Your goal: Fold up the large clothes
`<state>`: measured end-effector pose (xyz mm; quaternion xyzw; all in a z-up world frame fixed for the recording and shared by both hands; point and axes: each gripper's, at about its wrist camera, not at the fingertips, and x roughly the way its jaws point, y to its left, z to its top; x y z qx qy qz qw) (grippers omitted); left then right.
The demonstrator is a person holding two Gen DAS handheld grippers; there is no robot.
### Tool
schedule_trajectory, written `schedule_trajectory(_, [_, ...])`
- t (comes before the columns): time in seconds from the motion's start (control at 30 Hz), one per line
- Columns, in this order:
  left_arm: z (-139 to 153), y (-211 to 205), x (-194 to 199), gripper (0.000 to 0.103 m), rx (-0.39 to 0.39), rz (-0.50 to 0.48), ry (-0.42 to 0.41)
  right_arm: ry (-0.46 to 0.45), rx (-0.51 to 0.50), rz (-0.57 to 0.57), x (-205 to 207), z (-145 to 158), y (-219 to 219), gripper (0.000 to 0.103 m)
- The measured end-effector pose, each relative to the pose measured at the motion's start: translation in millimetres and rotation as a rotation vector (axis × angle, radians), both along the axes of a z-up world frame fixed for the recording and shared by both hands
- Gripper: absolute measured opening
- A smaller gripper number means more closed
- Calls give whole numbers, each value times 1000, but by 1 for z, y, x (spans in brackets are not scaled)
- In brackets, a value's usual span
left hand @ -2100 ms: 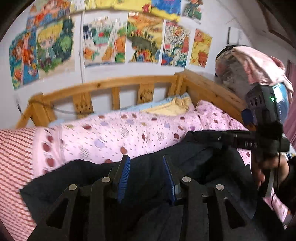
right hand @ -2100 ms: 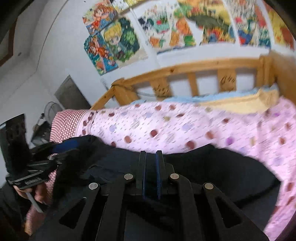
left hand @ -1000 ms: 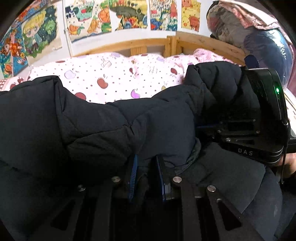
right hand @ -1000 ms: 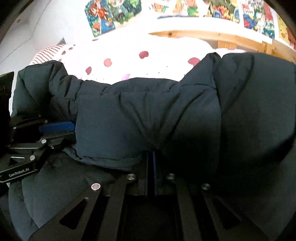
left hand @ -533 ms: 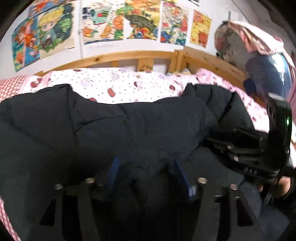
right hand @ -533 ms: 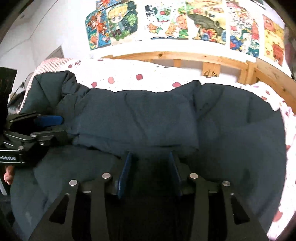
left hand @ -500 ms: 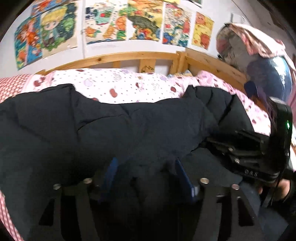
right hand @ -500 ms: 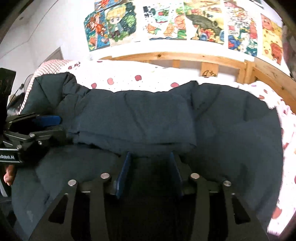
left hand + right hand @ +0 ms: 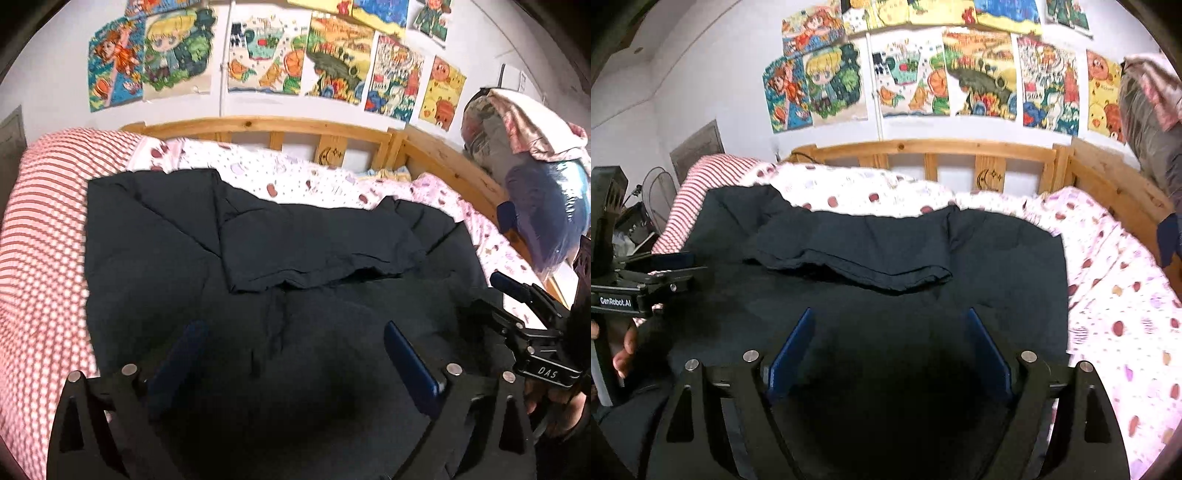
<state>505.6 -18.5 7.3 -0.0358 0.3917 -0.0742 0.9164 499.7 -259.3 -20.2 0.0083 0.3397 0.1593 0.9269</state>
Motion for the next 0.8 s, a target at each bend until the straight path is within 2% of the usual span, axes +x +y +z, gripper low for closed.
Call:
schedule_trajectory(0.17, [24, -6, -37, 103, 11, -10, -37, -48, 4, 2, -35, 31, -7, 84])
schedule_trajectory(0.3, [39, -17, -63, 103, 37, -51, -34, -69, 8, -3, -61, 51, -8, 85])
schedule_trajectory(0.4, [52, -24, -85, 103, 59, -59, -71, -86, 23, -16, -82, 65, -13, 85])
schedule_trajectory(0.63, [78, -26, -137, 103, 27, -76, -119, -98, 38, -28, -129, 83, -25, 86])
schedule_trajectory(0.8, [85, -31, -173, 103, 39, -101, -144, -98, 60, -38, -166, 92, -35, 86])
